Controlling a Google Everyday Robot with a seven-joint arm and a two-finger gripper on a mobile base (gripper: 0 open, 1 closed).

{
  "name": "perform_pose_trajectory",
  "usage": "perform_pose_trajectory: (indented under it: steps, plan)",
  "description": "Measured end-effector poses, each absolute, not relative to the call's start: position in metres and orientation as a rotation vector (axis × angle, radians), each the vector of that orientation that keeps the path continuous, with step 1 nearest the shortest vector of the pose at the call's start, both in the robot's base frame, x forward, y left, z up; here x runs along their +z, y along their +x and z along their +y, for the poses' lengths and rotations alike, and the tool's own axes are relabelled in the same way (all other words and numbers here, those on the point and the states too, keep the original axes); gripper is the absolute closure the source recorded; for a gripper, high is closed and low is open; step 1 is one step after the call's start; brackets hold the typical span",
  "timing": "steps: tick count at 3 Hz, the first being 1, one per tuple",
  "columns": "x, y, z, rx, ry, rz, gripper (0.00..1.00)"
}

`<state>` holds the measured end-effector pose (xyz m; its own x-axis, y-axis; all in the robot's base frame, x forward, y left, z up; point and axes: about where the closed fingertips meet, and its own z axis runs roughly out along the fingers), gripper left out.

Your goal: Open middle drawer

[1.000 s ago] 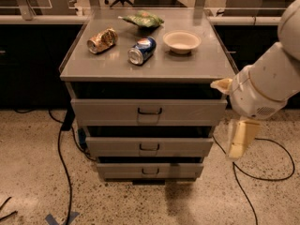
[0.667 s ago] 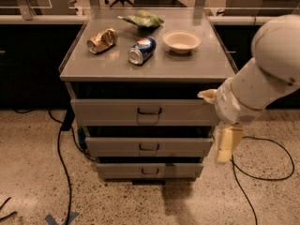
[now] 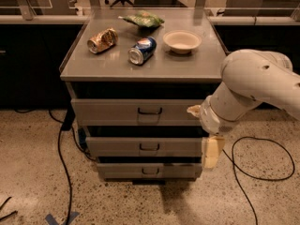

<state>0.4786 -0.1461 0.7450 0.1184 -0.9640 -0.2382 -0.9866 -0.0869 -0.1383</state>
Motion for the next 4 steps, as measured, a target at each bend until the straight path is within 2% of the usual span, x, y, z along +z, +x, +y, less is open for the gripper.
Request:
perform_pose_trajectory:
  steps: [2,4]
  plan:
    - [0.738,0.478,-0.147,0.114,-2.136,1.893,0.00]
    - [0.659,0.504,-0.126,0.245,-2.187,1.773,0.00]
